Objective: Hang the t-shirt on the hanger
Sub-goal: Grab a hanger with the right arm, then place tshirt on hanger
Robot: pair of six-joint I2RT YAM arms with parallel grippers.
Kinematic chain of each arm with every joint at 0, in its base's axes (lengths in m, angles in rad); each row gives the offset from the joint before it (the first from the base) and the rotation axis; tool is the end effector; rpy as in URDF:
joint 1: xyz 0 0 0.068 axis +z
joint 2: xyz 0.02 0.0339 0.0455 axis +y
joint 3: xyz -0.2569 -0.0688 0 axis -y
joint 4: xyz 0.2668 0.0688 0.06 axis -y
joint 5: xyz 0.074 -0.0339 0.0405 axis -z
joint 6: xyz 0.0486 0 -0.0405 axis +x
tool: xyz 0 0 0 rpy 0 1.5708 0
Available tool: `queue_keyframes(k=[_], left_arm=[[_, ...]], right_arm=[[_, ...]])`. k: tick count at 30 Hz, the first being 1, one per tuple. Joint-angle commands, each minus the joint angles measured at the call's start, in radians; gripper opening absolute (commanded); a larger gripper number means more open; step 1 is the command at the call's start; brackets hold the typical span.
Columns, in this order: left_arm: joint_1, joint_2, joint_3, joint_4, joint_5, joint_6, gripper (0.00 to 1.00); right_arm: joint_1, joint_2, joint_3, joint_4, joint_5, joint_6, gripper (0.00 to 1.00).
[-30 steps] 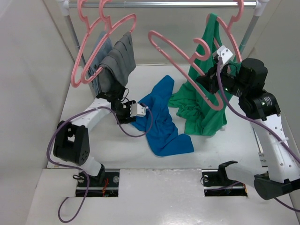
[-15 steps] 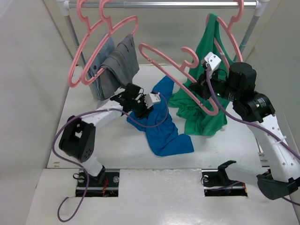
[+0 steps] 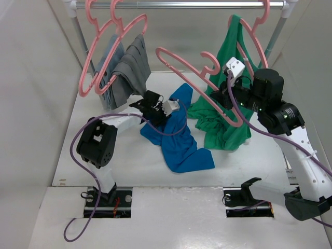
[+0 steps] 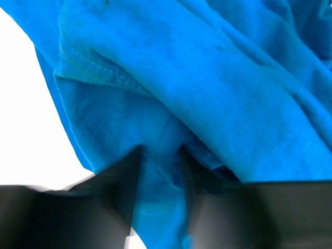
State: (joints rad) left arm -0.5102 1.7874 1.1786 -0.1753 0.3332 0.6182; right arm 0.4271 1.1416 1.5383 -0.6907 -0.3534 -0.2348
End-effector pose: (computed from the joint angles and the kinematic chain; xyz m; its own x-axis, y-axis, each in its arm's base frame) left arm 0.3529 -0.2157 0.1763 -0.1176 0.6934 -0.7108 0.8979 0.3800 0.2221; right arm 0.2210 0.1191 0.4709 -0.0960 -0.2835 -0.9542 -0.7325 0.6691 -0.1251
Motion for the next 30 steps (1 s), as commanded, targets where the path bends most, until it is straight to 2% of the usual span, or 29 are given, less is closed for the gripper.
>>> queue_keyframes(k=[1, 3, 4, 9, 13, 15, 21, 23, 27, 30], left_arm=[[-0.007, -0.003, -0.016, -0.010, -0.003, 0.044, 0.23], [-0.007, -0.013, -0.016, -0.010, -0.014, 0.044, 0.01], [-0.007, -0.041, -0.016, -0.033, -0.014, 0.044, 0.00], [0.002, -0.109, 0.099, -0.191, -0.014, 0.074, 0.00], [0.002, -0.141, 0.306, -0.392, 0.035, 0.043, 0.00], [0.002, -0.155, 0.357, -0.466, 0.061, 0.019, 0.00], [-0.039, -0.191, 0.444, -0.434, 0.115, -0.118, 0.00], [-0.039, -0.149, 0.470, -0.420, 0.124, -0.159, 0.00], [-0.039, -0.057, 0.568, -0.420, 0.046, -0.212, 0.00], [-0.039, 0.004, 0.607, -0.402, 0.001, -0.267, 0.00]], right_arm=[[0.009, -0.002, 0.048, 0.031, 0.008, -0.018, 0.00], [0.009, -0.002, 0.057, 0.020, 0.008, -0.029, 0.00], [0.009, 0.007, 0.057, -0.006, 0.008, -0.029, 0.00], [0.009, -0.002, 0.066, -0.050, -0.012, -0.040, 0.00], [0.009, -0.038, 0.066, -0.136, -0.022, -0.040, 0.00], [0.009, -0.069, 0.045, -0.189, -0.022, -0.040, 0.00], [-0.010, -0.131, 0.034, -0.297, 0.063, 0.008, 0.00], [-0.020, -0.152, 0.034, -0.346, 0.094, 0.043, 0.00], [-0.042, -0.174, 0.022, -0.423, 0.116, 0.078, 0.00], [-0.042, -0.200, -0.027, -0.449, 0.062, 0.103, 0.00]])
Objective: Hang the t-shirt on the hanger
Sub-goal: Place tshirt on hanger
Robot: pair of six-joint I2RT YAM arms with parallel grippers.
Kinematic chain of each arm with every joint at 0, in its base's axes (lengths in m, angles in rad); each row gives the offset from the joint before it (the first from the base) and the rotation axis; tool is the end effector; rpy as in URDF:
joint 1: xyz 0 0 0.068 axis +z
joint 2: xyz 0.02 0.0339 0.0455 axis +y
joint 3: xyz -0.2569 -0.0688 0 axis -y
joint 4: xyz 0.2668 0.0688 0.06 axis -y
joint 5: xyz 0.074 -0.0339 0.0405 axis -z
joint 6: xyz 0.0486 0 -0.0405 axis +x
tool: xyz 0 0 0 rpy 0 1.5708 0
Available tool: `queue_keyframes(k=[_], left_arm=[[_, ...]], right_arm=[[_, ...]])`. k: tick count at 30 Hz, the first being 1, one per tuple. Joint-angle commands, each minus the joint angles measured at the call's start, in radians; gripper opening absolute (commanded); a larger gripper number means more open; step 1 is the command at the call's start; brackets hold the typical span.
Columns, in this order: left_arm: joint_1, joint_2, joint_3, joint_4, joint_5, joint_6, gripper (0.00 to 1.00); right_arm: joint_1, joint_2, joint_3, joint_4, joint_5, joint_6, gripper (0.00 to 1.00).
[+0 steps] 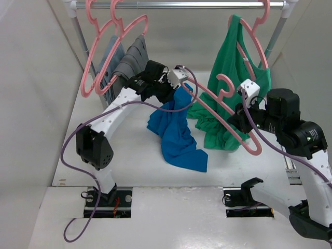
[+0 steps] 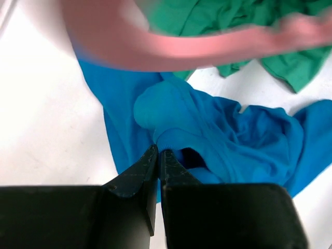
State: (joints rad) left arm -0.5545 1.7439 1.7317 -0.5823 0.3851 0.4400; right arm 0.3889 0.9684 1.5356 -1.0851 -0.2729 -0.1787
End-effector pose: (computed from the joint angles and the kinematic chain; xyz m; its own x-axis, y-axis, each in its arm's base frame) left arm 0.3563 -0.2421 0.3566 -0.1103 0.5326 -0.8391 0.8837 0.4390 0.1625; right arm 0.1544 0.0774 0.4593 -0.3474 -0.3273 -0.8787 -0.6540 0.7561 -0.0231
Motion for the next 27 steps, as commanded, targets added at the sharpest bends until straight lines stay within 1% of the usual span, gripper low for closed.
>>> queue_keyframes(k=[1, 4, 5, 7, 10, 15, 17, 20, 27], left_arm=[[0.005, 0.061, 0.078, 0.006, -0.060, -0.089, 0.00], [0.005, 0.109, 0.107, 0.025, -0.119, -0.122, 0.00], [0.005, 0.120, 0.117, 0.036, -0.133, -0.122, 0.00], [0.005, 0.134, 0.131, 0.045, -0.144, -0.132, 0.00], [0.005, 0.134, 0.131, 0.055, -0.160, -0.141, 0.00], [0.005, 0.111, 0.095, 0.064, -0.150, -0.150, 0.00], [0.005, 0.097, 0.081, 0.064, -0.123, -0.150, 0.00], [0.005, 0.049, 0.040, 0.064, -0.114, -0.159, 0.00], [0.005, 0.011, -0.021, 0.064, -0.126, -0.138, 0.00]], right_arm=[[-0.004, -0.027, -0.035, -0.055, -0.055, 0.047, 0.00], [-0.004, -0.051, -0.066, -0.099, -0.119, 0.047, 0.00], [-0.004, -0.051, -0.066, -0.113, -0.120, 0.047, 0.00], [-0.004, -0.051, -0.075, -0.150, -0.130, 0.047, 0.00], [0.005, -0.062, -0.101, -0.150, -0.183, 0.047, 0.00], [0.015, -0.062, -0.195, -0.041, -0.224, 0.071, 0.00], [0.015, -0.053, -0.250, 0.035, -0.224, 0.117, 0.00], [0.015, -0.031, -0.282, 0.141, -0.189, 0.168, 0.00], [0.034, -0.019, -0.282, 0.264, -0.106, 0.214, 0.00]])
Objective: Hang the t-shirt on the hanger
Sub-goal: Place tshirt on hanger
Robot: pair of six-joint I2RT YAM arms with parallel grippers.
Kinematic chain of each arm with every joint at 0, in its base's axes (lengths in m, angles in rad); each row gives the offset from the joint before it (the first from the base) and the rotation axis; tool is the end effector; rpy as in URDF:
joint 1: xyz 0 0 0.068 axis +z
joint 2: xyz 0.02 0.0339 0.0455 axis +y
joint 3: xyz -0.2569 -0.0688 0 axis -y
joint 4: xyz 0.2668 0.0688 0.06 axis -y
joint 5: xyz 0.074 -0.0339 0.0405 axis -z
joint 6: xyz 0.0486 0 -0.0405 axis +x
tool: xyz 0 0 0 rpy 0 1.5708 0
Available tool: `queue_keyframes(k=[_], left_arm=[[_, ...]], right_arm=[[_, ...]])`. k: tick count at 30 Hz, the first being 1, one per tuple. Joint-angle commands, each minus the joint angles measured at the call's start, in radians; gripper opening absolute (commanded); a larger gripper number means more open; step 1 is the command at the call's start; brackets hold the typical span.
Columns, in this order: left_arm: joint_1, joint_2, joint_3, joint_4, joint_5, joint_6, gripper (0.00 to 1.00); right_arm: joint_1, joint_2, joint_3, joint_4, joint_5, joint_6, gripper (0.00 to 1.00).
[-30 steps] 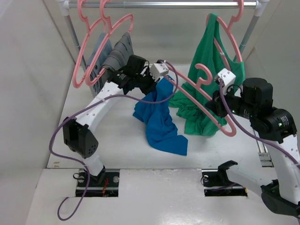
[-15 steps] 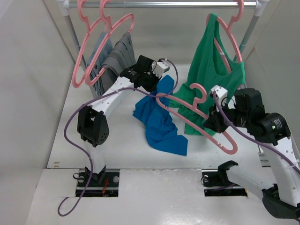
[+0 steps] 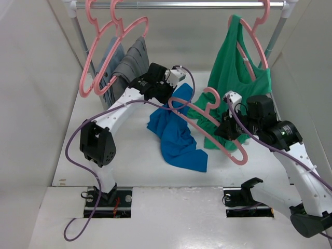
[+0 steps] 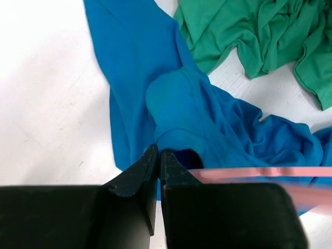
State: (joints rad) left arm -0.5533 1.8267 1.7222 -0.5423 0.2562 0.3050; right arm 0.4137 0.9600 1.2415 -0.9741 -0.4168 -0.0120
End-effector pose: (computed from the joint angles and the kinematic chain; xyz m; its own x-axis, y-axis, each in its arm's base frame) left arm 0.3791 -0.2486 0.3209 -0.2847 0.5173 -0.8070 0.8030 0.5886 0.0940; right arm 0.1784 0.0998 0.3801 -0.5768 -0.2652 -0.7726 -0.6598 0.7089 0.2493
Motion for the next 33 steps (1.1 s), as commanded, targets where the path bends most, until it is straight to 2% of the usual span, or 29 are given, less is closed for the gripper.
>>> queue_keyframes(k=[1, 10, 16, 22, 28, 33], left_arm=[[0.004, -0.072, -0.012, 0.024, 0.003, -0.003, 0.00], [0.004, -0.072, 0.036, 0.024, 0.025, -0.015, 0.00], [-0.014, -0.081, 0.059, 0.015, 0.034, -0.033, 0.00], [-0.052, -0.138, 0.059, -0.016, 0.115, -0.043, 0.00], [-0.063, -0.208, 0.059, -0.062, 0.183, -0.043, 0.00], [-0.102, -0.277, 0.059, -0.120, 0.218, 0.022, 0.00]], right_arm=[[0.019, -0.001, 0.012, 0.164, 0.048, 0.047, 0.00], [0.059, 0.057, -0.022, 0.195, 0.095, 0.082, 0.00], [0.114, 0.057, -0.068, 0.227, 0.189, 0.165, 0.00], [0.235, 0.066, -0.137, 0.460, 0.274, 0.241, 0.00], [0.355, 0.020, -0.188, 0.642, 0.510, 0.241, 0.00], [0.385, 0.000, -0.212, 0.677, 0.625, 0.221, 0.00]])
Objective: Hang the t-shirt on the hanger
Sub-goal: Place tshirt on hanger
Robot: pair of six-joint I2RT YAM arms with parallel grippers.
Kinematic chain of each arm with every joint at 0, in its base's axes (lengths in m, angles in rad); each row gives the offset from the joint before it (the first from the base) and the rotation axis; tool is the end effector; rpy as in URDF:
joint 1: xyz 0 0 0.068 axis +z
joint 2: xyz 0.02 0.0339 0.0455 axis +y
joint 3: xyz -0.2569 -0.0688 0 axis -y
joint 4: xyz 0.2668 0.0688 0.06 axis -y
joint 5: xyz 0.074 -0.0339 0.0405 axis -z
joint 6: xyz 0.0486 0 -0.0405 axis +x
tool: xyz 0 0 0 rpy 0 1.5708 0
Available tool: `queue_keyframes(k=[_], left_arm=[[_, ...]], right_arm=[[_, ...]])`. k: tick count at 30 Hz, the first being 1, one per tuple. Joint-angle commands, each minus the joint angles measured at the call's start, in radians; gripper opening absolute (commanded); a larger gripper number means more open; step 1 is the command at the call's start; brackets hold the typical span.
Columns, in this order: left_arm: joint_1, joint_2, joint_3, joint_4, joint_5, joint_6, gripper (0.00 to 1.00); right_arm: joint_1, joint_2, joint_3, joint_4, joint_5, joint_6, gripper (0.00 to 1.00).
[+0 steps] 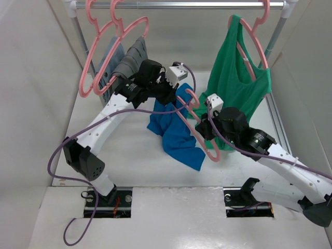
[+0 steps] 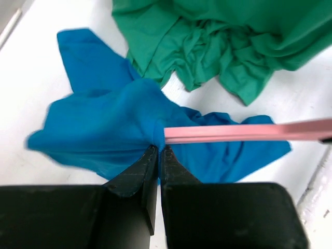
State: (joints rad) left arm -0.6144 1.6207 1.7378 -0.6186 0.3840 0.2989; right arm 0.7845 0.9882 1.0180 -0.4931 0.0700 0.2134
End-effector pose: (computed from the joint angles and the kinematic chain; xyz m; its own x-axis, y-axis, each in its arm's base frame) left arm 0.3124 -0.2427 0.4036 -0.1390 0.4322 -0.8910 0.8830 0.4614 0.0861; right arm 0.1815 0.1764 0.3412 -0.4490 -0.1497 -0.8809 -0.5785 0.8001 0.1589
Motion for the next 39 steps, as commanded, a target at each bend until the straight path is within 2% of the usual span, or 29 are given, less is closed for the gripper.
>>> queue_keyframes(k=[1, 6, 12, 16, 25, 27, 28, 29, 32, 35, 36, 39], left_arm=[[-0.041, -0.085, 0.043, -0.053, 0.090, 0.038, 0.00], [-0.077, -0.157, 0.022, -0.064, 0.182, 0.063, 0.00], [-0.245, -0.193, 0.022, -0.122, 0.208, 0.148, 0.00], [-0.245, -0.213, 0.011, -0.131, 0.239, 0.176, 0.00], [-0.232, -0.295, -0.161, -0.112, 0.245, 0.267, 0.00], [-0.232, -0.306, -0.170, -0.138, 0.292, 0.321, 0.10], [-0.232, -0.317, -0.184, -0.153, 0.343, 0.377, 0.27], [-0.232, -0.317, -0.195, -0.167, 0.357, 0.399, 0.40], [-0.223, -0.361, -0.233, -0.178, 0.348, 0.477, 0.62], [-0.184, -0.459, -0.306, -0.045, 0.329, 0.468, 0.65], [-0.183, -0.488, -0.326, 0.067, 0.308, 0.436, 0.68], [-0.183, -0.614, -0.423, 0.265, 0.201, 0.384, 0.73]], right_arm=[[0.015, -0.028, 0.011, 0.170, 0.155, -0.005, 0.00], [0.024, -0.049, -0.007, 0.214, 0.200, -0.040, 0.00], [0.045, -0.059, 0.027, 0.286, 0.182, -0.156, 0.00], [0.045, -0.127, -0.011, 0.307, 0.172, -0.241, 0.00], [0.045, -0.266, -0.122, 0.297, 0.246, -0.220, 0.00], [0.045, -0.275, -0.122, 0.297, 0.217, -0.230, 0.00], [0.045, -0.275, -0.122, 0.297, 0.199, -0.239, 0.00], [0.045, -0.275, -0.122, 0.297, 0.198, -0.240, 0.00], [0.045, -0.299, -0.133, 0.320, 0.186, -0.249, 0.00], [0.045, -0.322, -0.157, 0.332, 0.177, -0.258, 0.00], [0.045, -0.333, -0.171, 0.341, 0.165, -0.258, 0.00], [0.045, -0.344, -0.180, 0.341, 0.137, -0.267, 0.00]])
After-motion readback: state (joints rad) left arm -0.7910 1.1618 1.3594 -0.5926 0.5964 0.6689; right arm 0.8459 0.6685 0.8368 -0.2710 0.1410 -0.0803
